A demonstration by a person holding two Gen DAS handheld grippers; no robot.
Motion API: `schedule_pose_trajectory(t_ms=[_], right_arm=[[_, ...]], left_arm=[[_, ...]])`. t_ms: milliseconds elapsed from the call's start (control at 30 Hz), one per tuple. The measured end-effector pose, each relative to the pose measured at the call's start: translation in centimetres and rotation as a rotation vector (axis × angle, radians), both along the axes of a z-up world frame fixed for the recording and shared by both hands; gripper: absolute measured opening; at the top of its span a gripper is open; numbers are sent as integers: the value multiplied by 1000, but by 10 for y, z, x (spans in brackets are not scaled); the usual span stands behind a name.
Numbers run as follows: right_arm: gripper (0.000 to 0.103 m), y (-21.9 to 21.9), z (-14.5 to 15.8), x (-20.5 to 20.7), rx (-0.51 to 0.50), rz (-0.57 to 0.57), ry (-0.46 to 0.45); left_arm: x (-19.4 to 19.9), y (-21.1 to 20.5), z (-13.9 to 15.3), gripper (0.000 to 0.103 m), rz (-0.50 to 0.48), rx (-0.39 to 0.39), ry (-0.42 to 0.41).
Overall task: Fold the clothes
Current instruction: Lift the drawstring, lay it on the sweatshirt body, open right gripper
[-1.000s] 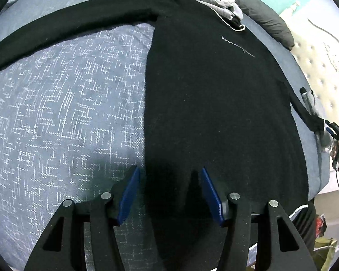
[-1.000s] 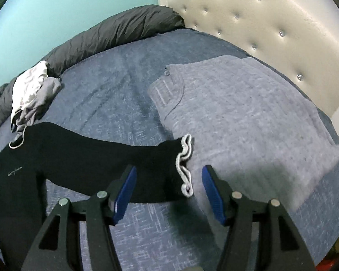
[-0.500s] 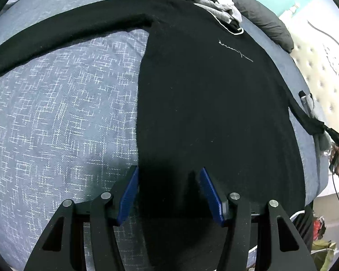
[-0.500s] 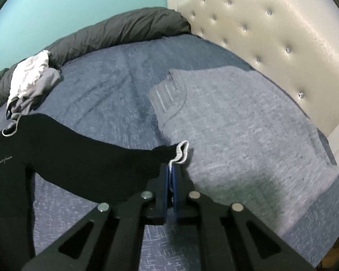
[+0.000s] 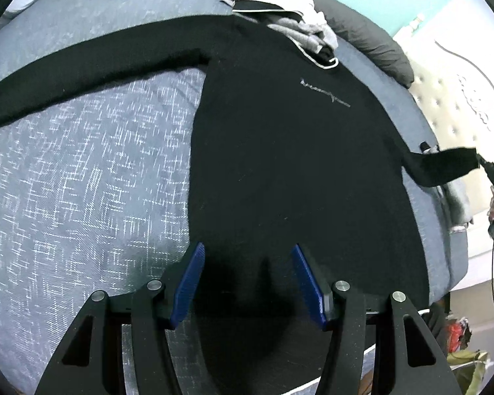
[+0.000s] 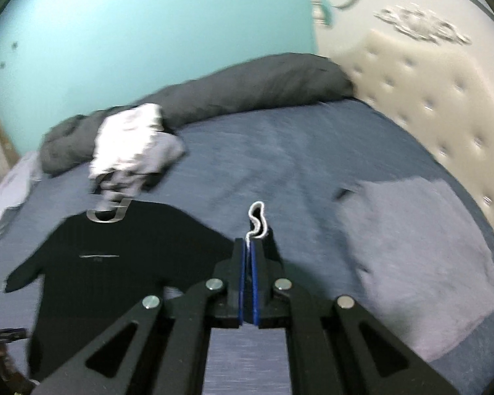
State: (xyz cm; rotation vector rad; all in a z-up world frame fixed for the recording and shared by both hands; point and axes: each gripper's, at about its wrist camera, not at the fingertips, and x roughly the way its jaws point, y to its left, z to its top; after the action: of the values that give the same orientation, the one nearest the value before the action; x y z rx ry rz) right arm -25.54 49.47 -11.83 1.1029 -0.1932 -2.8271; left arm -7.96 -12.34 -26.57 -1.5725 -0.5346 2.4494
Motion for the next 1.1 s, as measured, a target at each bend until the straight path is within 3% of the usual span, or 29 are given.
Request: schedule_pose_trajectory(t_ms=[200,600,867,1100], right_arm=[[3,-92,35,2,-58,185,38],[3,-320,17,37,-157,607,-50],[3,-400,-68,66,-94,727,-206],[6,-399,-103,64,-107,674,-263]], left_arm=[[15,-8,17,60,-1,19,35],[30,-22,37,60,22,45,78],[40,-31,40,64,33,48,81],[41,-33,35,65,38,52,70]])
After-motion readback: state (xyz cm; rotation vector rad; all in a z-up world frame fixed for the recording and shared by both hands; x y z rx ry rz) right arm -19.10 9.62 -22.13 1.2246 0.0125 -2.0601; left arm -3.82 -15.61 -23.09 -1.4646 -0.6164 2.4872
